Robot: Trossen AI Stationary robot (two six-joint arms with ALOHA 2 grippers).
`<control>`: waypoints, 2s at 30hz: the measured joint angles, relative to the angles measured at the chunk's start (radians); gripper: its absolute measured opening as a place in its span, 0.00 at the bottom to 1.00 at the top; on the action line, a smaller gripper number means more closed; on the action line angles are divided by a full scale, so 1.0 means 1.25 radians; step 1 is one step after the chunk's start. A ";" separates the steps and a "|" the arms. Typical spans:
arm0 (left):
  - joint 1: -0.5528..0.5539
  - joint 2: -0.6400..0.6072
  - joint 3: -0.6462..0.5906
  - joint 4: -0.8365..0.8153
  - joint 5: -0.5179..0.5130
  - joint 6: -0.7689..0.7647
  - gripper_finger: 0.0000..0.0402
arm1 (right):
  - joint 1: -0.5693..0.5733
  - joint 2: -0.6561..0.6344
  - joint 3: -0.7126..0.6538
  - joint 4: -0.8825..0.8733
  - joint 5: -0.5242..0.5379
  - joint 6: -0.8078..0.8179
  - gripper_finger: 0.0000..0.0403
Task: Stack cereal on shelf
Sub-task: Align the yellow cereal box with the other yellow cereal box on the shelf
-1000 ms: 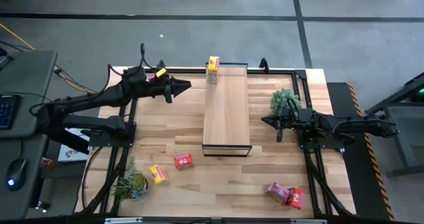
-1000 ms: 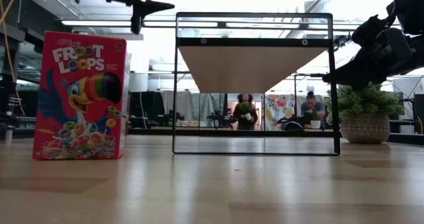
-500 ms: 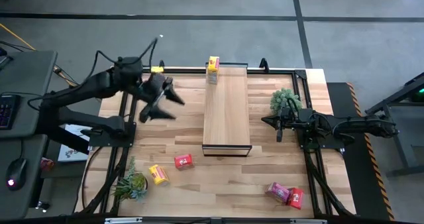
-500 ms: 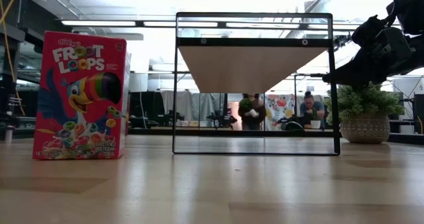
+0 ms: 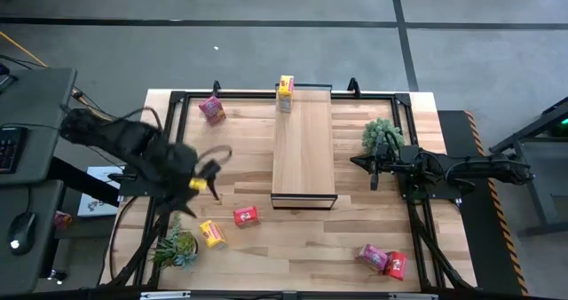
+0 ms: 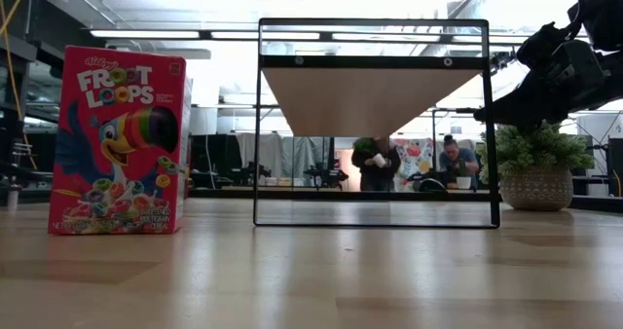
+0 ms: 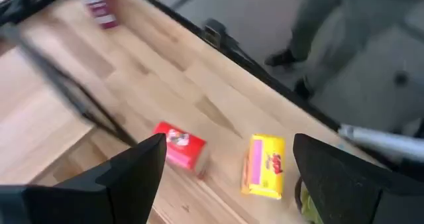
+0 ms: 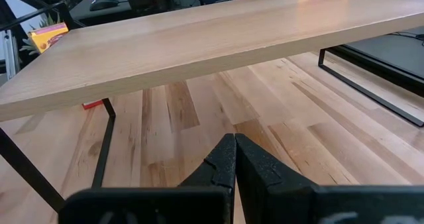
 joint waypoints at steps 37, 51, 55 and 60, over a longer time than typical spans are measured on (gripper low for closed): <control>-0.305 0.333 -0.158 0.025 -0.260 -0.115 0.79 | 0.000 0.000 0.000 0.000 0.000 0.000 0.00; -0.302 0.333 -0.242 0.152 -0.260 -0.103 0.79 | 0.000 0.000 0.000 0.000 0.000 0.000 0.00; -0.302 0.332 -0.242 0.177 -0.252 -0.103 0.78 | 0.000 0.000 0.000 0.000 0.000 0.000 0.00; -0.302 0.332 -0.242 0.212 -0.243 -0.103 0.70 | 0.000 0.000 0.000 0.000 0.000 0.000 0.00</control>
